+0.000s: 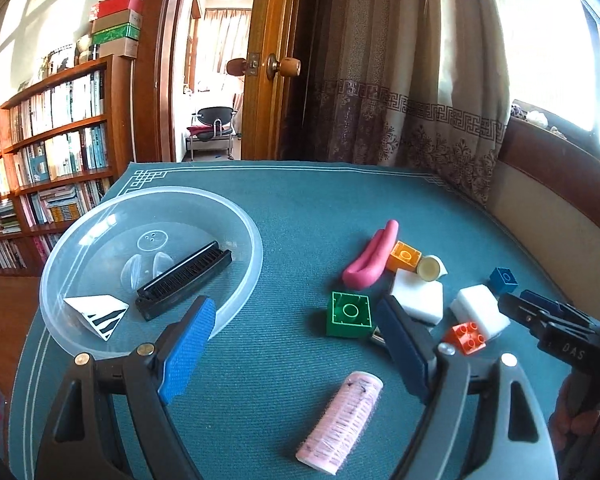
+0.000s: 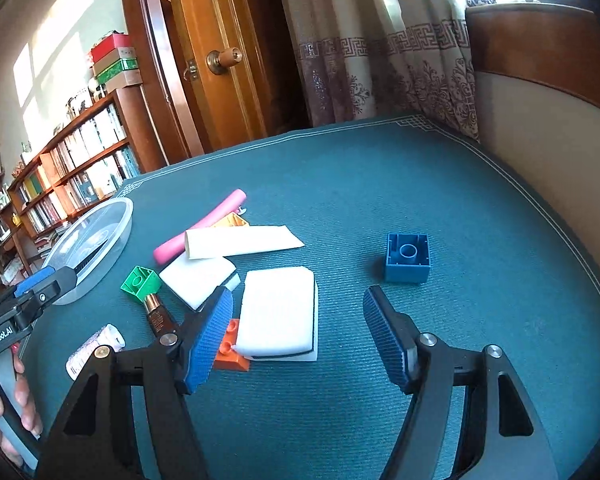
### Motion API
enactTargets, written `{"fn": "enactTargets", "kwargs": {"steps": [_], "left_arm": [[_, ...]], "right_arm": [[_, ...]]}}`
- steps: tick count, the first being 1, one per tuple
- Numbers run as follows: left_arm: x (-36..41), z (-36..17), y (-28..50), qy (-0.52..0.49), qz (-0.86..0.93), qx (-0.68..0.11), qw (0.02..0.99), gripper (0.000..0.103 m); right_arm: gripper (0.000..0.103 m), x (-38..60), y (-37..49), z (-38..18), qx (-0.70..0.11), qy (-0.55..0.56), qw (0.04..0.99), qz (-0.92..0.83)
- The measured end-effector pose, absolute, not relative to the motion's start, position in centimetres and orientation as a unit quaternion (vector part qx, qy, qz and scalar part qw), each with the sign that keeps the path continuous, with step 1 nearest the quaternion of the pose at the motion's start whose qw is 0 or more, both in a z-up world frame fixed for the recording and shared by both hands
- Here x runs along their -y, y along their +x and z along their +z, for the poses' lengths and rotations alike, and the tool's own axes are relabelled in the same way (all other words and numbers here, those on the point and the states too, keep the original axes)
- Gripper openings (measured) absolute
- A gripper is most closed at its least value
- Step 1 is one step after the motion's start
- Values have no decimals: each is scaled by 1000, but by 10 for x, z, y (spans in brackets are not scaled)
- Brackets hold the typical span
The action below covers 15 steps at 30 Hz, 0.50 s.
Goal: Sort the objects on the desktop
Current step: 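Grasp the pink hair roller with the left tool while the right tool grasps the white sponge block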
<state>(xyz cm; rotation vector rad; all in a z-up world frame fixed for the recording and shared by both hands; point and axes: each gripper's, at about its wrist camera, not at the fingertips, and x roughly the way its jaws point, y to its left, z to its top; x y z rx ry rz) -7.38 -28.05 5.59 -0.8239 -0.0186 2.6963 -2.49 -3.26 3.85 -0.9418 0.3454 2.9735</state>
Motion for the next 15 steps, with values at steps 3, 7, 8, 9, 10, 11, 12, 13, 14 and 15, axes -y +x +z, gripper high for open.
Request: {"fn": "enactTargets", "kwargs": {"steps": [3, 7, 8, 9, 10, 11, 12, 13, 14, 15], "left_arm": [[279, 54, -67, -292, 942, 7, 167, 86], [278, 53, -62, -297, 939, 8, 176, 86], [278, 52, -61, -300, 937, 8, 179, 86], [278, 51, -61, -304, 935, 10, 182, 86], [278, 49, -61, -309, 933, 10, 185, 86], [277, 48, -62, -314, 931, 11, 187, 86], [277, 46, -62, -319, 929, 10, 188, 86], [277, 45, -61, -324, 927, 8, 187, 86], [276, 43, -61, -328, 926, 5, 185, 86], [275, 41, -61, -331, 926, 1, 182, 86]], "right_arm": [[71, 33, -25, 38, -111, -301, -2, 947], [71, 39, -29, 35, -107, -313, -12, 944], [71, 40, -31, 34, -106, -317, -13, 942], [71, 41, -32, 33, -105, -321, -14, 941], [71, 42, -33, 32, -103, -325, -15, 940], [71, 43, -35, 31, -103, -328, -15, 939], [71, 43, -36, 30, -102, -331, -16, 938], [71, 44, -37, 29, -102, -333, -16, 937], [71, 45, -38, 29, -100, -336, -15, 937], [71, 45, -39, 28, -97, -339, -12, 936]]}}
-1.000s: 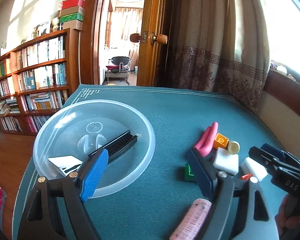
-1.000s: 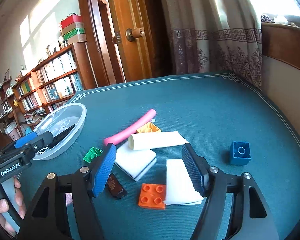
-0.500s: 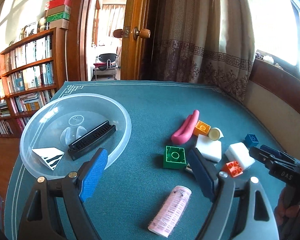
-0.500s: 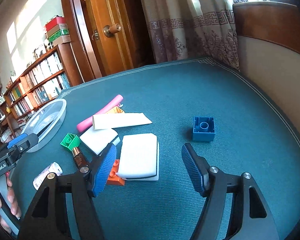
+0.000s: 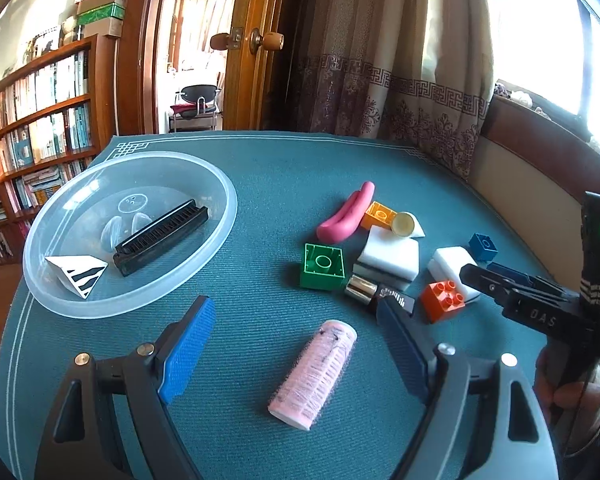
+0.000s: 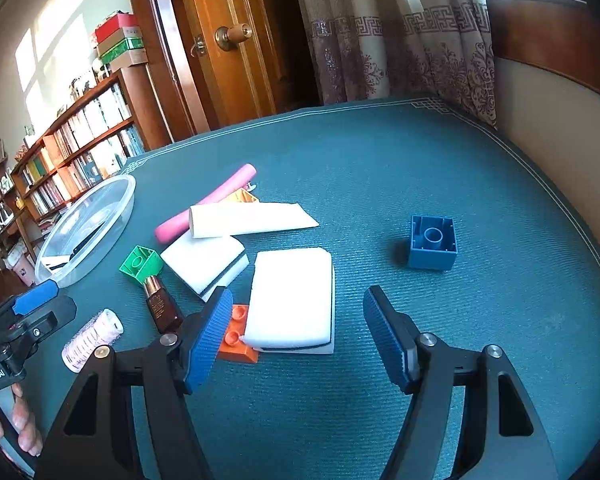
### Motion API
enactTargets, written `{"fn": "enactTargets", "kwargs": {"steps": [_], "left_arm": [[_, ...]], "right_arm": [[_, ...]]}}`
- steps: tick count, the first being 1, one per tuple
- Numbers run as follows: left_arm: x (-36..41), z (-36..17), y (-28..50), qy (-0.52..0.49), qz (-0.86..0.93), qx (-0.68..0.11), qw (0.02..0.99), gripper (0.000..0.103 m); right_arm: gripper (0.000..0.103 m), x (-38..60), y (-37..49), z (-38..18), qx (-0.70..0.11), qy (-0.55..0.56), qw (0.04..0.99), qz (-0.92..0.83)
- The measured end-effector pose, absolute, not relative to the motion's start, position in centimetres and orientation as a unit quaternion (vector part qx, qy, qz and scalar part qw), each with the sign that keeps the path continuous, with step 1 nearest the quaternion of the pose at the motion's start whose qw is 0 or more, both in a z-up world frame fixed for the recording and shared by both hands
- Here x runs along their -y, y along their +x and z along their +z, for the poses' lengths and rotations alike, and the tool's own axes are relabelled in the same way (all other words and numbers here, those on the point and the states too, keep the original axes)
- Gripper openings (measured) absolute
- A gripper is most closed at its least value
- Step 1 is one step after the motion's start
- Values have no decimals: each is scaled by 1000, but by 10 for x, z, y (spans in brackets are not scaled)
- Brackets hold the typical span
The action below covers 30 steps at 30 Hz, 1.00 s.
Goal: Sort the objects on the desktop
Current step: 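Grasp the pink hair roller with the left tool while the right tool grasps the white sponge block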
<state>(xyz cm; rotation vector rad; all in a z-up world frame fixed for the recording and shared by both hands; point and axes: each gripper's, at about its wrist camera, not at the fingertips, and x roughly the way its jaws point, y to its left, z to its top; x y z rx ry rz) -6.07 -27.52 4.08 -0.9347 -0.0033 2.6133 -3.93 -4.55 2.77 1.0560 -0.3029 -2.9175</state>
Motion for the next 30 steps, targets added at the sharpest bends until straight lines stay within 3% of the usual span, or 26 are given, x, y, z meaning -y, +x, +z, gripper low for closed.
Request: {"fn": "enactTargets", "kwargs": {"steps": [16, 20, 23, 30], "left_arm": [[256, 15, -62, -376, 907, -71, 176, 85], [255, 12, -62, -385, 901, -73, 186, 65], [254, 11, -61, -388, 898, -78, 192, 56], [254, 9, -61, -392, 897, -77, 191, 56]], "right_arm": [[71, 40, -47, 21, 101, 359, -1, -928], [71, 40, -48, 21, 100, 359, -2, -928], [71, 42, -51, 22, 92, 358, -7, -929], [71, 46, -54, 23, 79, 357, -17, -930]]}}
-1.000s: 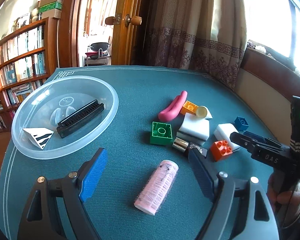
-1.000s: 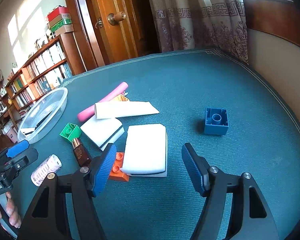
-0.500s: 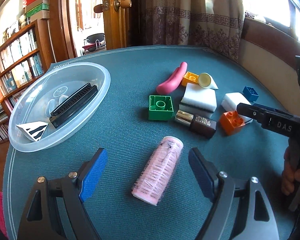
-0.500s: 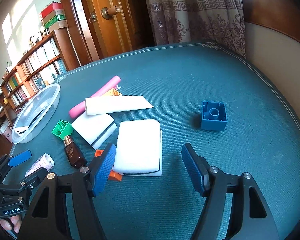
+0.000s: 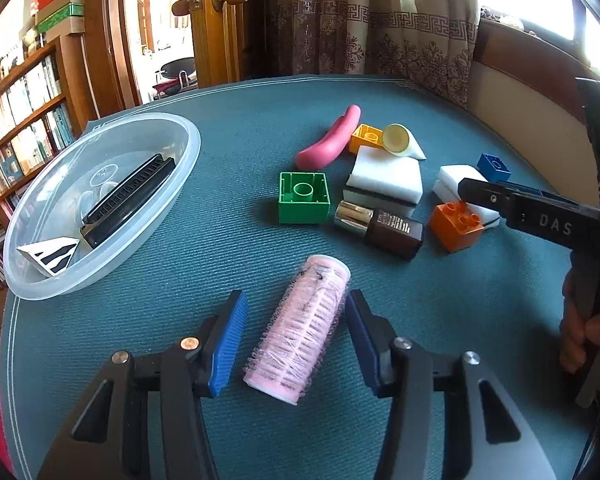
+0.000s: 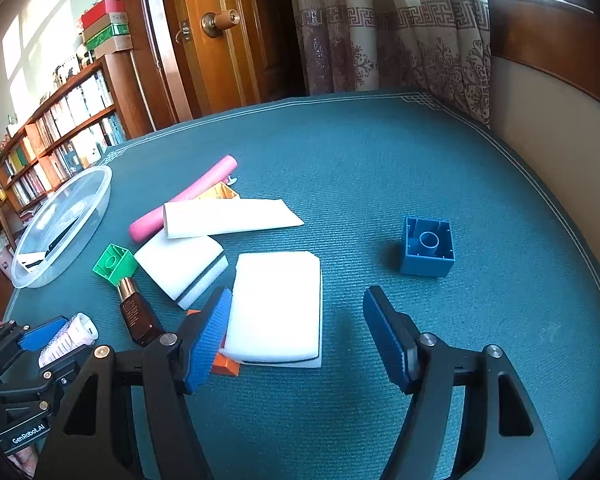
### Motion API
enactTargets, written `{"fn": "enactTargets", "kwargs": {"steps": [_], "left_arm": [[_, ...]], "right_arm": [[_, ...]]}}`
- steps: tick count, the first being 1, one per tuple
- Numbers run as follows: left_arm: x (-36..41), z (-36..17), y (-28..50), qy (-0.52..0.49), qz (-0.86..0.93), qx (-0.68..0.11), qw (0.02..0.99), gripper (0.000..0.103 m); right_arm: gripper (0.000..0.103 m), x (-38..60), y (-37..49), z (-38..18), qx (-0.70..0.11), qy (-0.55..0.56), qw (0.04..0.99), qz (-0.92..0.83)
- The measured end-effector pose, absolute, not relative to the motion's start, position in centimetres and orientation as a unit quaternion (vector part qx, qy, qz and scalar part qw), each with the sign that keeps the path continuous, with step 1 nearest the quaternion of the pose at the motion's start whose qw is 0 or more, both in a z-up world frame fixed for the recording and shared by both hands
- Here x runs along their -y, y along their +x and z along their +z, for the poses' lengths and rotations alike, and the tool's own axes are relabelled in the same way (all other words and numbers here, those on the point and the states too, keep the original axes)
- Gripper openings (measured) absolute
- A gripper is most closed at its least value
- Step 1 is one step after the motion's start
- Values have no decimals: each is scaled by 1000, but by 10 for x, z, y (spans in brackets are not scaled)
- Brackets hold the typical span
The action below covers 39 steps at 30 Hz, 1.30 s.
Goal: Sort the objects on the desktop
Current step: 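Grasp the pink hair roller with the left tool while the right tool grasps the white sponge block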
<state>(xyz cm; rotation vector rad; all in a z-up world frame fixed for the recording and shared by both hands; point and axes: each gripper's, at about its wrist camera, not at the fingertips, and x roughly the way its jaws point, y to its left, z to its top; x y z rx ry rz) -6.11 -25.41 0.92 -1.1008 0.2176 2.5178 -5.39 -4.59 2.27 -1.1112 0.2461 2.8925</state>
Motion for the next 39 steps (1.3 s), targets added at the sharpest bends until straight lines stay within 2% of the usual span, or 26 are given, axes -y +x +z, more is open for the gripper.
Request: {"fn": "enactTargets", "kwargs": {"steps": [4, 5, 8, 11, 30, 32, 34, 36, 37, 38, 39], "left_arm": [[252, 9, -62, -395, 896, -78, 189, 56], [250, 8, -62, -396, 895, -81, 190, 60], [243, 4, -63, -403, 892, -98, 182, 95], [241, 1, -65, -408, 890, -107, 173, 103], [239, 1, -63, -420, 889, -94, 156, 103], [239, 2, -62, -418, 889, -93, 164, 98], [238, 5, -57, -410, 891, -97, 173, 87], [236, 8, -53, -404, 891, -100, 180, 59], [235, 9, -51, -401, 892, -101, 183, 51], [236, 10, -51, -400, 892, -99, 187, 34], [237, 10, -51, -400, 892, -96, 190, 33]], "right_arm": [[71, 46, -54, 22, -78, -357, 17, 931], [71, 46, -54, 22, -78, -357, 17, 931], [71, 46, -54, 22, -80, -357, 17, 930], [71, 46, -54, 23, -83, -359, 17, 929], [69, 36, -50, 26, -94, -363, 8, 927], [62, 36, -49, 27, -99, -362, -1, 927], [50, 38, -47, 28, -98, -358, -8, 928], [45, 42, -44, 30, -92, -354, -11, 931], [45, 44, -43, 30, -89, -352, -10, 932], [44, 45, -42, 30, -85, -350, -10, 933], [44, 46, -41, 30, -84, -348, -12, 933]]}}
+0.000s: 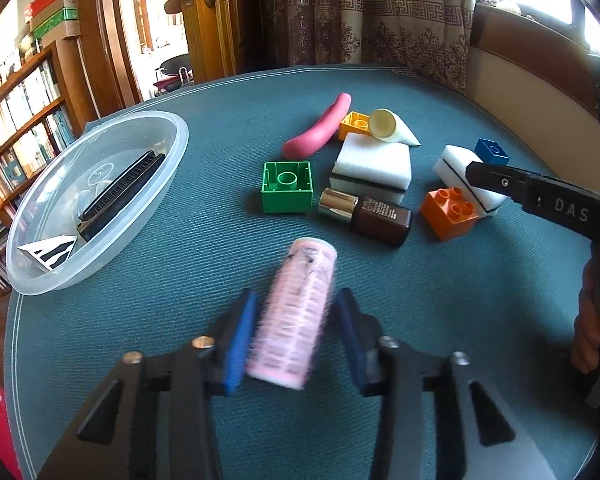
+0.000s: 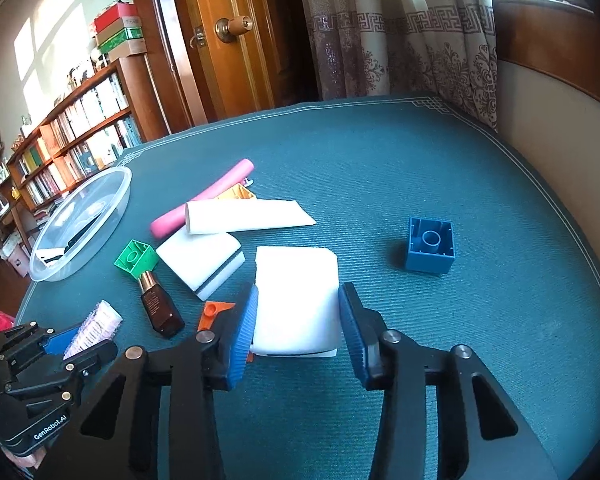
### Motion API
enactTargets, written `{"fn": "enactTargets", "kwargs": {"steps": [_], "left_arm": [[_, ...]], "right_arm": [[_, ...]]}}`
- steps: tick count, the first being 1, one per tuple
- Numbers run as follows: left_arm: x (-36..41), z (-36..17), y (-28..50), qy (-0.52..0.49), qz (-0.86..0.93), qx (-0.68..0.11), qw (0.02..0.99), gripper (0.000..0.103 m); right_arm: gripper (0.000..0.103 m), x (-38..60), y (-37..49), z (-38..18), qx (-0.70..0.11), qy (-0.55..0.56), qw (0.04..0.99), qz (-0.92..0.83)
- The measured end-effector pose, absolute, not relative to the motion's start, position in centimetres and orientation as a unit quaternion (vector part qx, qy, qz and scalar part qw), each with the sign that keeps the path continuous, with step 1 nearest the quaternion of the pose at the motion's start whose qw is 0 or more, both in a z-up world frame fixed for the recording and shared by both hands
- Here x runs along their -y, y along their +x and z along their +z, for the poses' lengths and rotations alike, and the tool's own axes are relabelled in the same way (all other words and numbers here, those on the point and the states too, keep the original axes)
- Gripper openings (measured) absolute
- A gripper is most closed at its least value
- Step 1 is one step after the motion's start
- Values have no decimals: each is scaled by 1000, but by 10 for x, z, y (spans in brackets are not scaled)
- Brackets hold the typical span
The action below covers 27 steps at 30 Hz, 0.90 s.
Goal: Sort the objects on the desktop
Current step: 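Grasp the pink hair roller with the left tool while the right tool grasps the white sponge block, then carry the pink roller and the white sponge over the bowl with both tools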
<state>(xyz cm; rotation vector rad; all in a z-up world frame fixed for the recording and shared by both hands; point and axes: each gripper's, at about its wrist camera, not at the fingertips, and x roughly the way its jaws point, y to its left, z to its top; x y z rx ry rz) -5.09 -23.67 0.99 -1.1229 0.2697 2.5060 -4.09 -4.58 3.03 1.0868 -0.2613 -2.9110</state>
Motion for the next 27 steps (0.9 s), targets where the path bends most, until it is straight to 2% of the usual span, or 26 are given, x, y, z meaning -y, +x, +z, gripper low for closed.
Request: {"fn": "enactTargets", "kwargs": {"steps": [5, 14, 20, 27], "left_arm": [[248, 16, -46, -381, 901, -69, 193, 32], [286, 32, -46, -338, 931, 0, 136, 32], [309, 40, -51, -318, 944, 19, 89, 32], [350, 52, -65, -301, 951, 57, 44, 32]], "right_arm": [[43, 41, -35, 35, 101, 332, 13, -938], [43, 38, -29, 44, 118, 308, 13, -944], [43, 42, -26, 53, 126, 302, 25, -945], [43, 65, -27, 79, 97, 290, 55, -950]]}}
